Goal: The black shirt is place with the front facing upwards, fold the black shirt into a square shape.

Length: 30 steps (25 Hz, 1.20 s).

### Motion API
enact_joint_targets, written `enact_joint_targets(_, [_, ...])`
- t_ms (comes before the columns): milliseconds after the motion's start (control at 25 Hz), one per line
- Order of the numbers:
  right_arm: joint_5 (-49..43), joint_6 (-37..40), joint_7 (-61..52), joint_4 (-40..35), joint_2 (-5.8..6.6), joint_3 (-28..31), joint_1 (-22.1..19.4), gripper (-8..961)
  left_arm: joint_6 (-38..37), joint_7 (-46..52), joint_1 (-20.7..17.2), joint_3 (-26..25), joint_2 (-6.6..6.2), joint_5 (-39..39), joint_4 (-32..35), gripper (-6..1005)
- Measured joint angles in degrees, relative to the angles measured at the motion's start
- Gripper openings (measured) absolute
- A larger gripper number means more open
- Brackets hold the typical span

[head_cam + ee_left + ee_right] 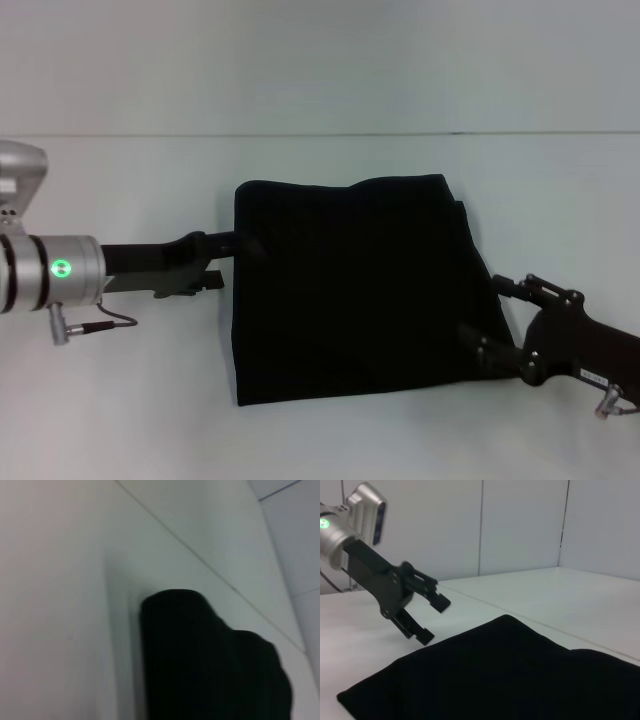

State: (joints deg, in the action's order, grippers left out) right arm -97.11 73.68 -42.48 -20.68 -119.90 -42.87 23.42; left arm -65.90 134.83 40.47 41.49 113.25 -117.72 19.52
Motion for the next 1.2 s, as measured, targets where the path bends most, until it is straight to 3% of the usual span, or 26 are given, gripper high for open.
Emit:
enact_joint_targets(280, [-0.3, 1.6, 0.6, 0.0, 0.17, -0.5, -1.7, 803, 5.0, 0.1, 0.9, 1.9, 1.3, -0.9, -0.4, 938])
enact_joint_targets(520, [-0.3, 2.5, 0.6, 0.1, 0.15, -0.7, -2.1, 799, 5.4, -0.3, 1.6, 2.1, 1.76, -0.9, -0.5, 938])
enact_joint_targets(720, [-0.3, 3.0, 0.7, 0.1, 0.11, -0.6, -2.2, 799, 5.5, -2.1, 2.9, 4.8, 3.19, -1.0, 0.0, 937])
enact_joint_targets(920, [-0.3, 3.3, 0.7, 0.4, 0.03, -0.6, -2.2, 799, 6.8, -3.4, 3.3, 6.9, 3.73, -1.0, 0.8, 937])
enact_joint_targets(1200, [-0.3, 3.4, 0.7, 0.6, 0.02, -0.6, -2.2, 799, 7.5, -3.3, 3.4, 6.9, 3.81, -0.7, 0.9, 660])
